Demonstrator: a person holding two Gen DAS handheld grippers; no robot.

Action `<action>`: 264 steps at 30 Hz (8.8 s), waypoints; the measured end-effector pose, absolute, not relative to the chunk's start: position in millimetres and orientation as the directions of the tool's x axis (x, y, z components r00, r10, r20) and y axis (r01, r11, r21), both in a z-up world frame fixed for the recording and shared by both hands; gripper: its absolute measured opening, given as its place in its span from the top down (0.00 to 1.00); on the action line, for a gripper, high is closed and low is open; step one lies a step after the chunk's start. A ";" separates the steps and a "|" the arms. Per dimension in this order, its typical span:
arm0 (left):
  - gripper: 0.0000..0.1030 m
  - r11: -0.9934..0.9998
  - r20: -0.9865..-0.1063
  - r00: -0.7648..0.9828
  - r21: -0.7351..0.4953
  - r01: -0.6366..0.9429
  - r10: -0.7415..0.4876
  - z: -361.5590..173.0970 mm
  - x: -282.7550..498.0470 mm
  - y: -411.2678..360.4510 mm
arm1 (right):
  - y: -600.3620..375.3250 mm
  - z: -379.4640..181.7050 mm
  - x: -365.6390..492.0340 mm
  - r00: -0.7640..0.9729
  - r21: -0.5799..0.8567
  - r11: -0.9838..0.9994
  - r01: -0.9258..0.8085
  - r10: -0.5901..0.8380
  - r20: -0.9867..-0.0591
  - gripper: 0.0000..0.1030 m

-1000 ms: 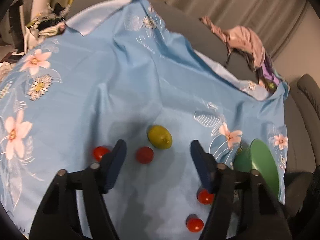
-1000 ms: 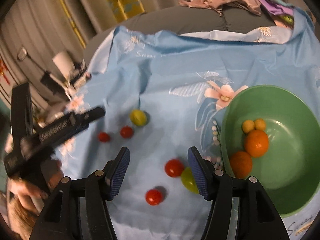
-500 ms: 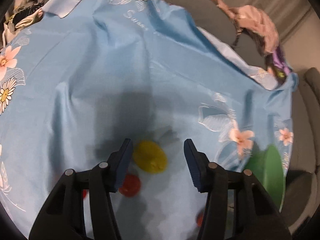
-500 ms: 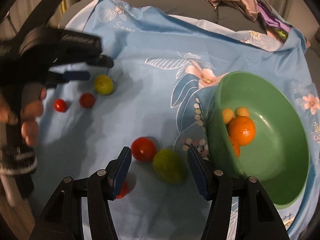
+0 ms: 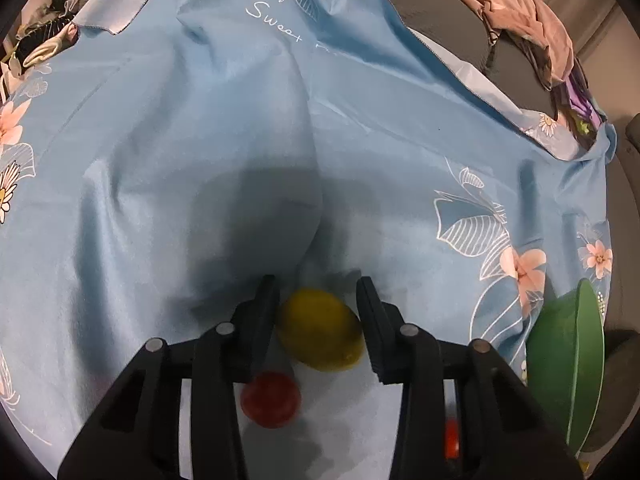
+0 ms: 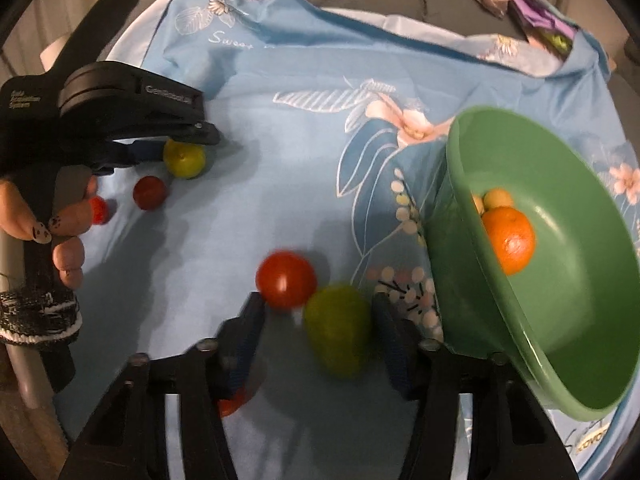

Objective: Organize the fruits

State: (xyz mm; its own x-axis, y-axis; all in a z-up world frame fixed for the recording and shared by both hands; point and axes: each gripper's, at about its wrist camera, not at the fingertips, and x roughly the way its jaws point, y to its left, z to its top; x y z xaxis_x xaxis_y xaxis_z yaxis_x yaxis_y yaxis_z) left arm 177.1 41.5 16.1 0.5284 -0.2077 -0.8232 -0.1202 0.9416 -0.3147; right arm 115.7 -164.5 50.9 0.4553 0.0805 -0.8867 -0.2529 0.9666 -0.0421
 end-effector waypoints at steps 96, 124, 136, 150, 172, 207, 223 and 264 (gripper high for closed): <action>0.63 0.936 -0.570 0.783 -0.348 0.046 -0.251 127.9 -5.8 -38.0 | -278.3 145.3 80.3 0.644 0.477 0.841 -0.256 0.516 -0.565 0.65; 0.63 0.914 -0.647 0.645 -0.289 0.285 -0.406 114.7 55.8 -154.8 | -376.0 131.5 87.3 0.725 0.544 0.839 -0.008 0.380 -0.575 0.65; 0.63 0.913 -0.696 0.595 -0.255 0.318 -0.401 92.1 62.9 -175.3 | -373.6 122.3 92.2 0.694 0.496 0.867 0.042 0.331 -0.639 0.65; 0.63 0.912 -0.715 0.572 -0.256 0.321 -0.402 81.0 66.9 -181.4 | -372.8 117.1 93.6 0.677 0.458 0.885 0.089 0.284 -0.679 0.65; 0.31 0.930 -0.627 0.695 -0.320 0.180 -0.350 120.8 36.4 -94.6 | -362.4 133.0 82.5 0.710 0.467 0.883 0.044 0.301 -0.636 0.54; 0.63 0.903 -0.827 0.562 -0.256 -0.345 -0.020 27.4 87.7 81.1 | -170.1 70.3 76.1 0.308 0.302 0.850 -0.432 0.454 -0.836 0.53; 0.77 0.900 -0.836 0.544 -0.185 -0.395 0.067 15.9 97.9 76.6 | -159.4 48.9 77.5 0.310 0.197 0.871 -0.451 0.359 -0.880 0.71; 0.76 0.964 -0.620 0.777 -0.257 -0.074 -0.105 108.9 12.3 -30.0 | -226.9 119.6 81.0 0.578 0.342 0.906 -0.250 0.423 -0.698 0.71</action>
State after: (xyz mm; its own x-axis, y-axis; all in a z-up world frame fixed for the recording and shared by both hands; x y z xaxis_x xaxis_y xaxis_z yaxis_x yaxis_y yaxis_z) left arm 12.3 -30.0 108.9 0.7772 -0.1054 -0.6204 -0.0742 0.9637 -0.2566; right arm 81.0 -226.9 119.6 0.5777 0.4230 -0.6981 -0.2498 0.9059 0.3421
